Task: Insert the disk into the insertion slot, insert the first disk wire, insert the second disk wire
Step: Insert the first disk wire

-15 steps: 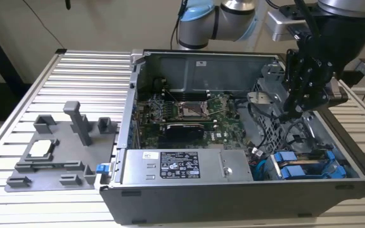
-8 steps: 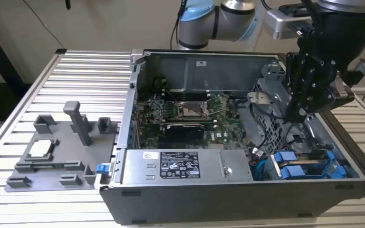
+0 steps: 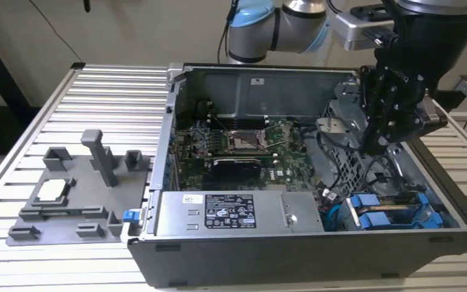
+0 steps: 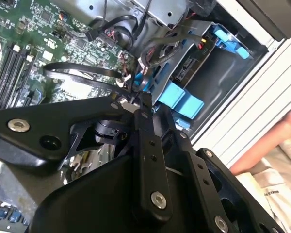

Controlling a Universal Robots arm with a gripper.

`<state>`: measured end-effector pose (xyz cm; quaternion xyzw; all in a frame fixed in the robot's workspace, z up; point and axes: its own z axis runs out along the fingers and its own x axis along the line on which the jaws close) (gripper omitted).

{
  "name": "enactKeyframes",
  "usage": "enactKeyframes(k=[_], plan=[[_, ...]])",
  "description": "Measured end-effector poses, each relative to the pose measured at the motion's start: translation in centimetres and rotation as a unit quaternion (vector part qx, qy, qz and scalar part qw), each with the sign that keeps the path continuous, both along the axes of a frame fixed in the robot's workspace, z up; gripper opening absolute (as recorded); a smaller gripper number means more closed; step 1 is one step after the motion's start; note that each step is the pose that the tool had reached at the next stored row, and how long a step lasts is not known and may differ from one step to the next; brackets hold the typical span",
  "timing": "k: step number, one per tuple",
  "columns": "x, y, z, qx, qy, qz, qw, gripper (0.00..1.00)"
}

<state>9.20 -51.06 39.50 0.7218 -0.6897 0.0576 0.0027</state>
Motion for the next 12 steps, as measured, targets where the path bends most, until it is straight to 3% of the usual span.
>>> enactKeyframes(k=[5,12], plan=[[-0.49,0.02,0.64,0.0013,-0.0077,0.002,1.0,0.27],[-1.21,0.27,0.53,0.0016,-0.0159,0.004,0.9999,0.27]])
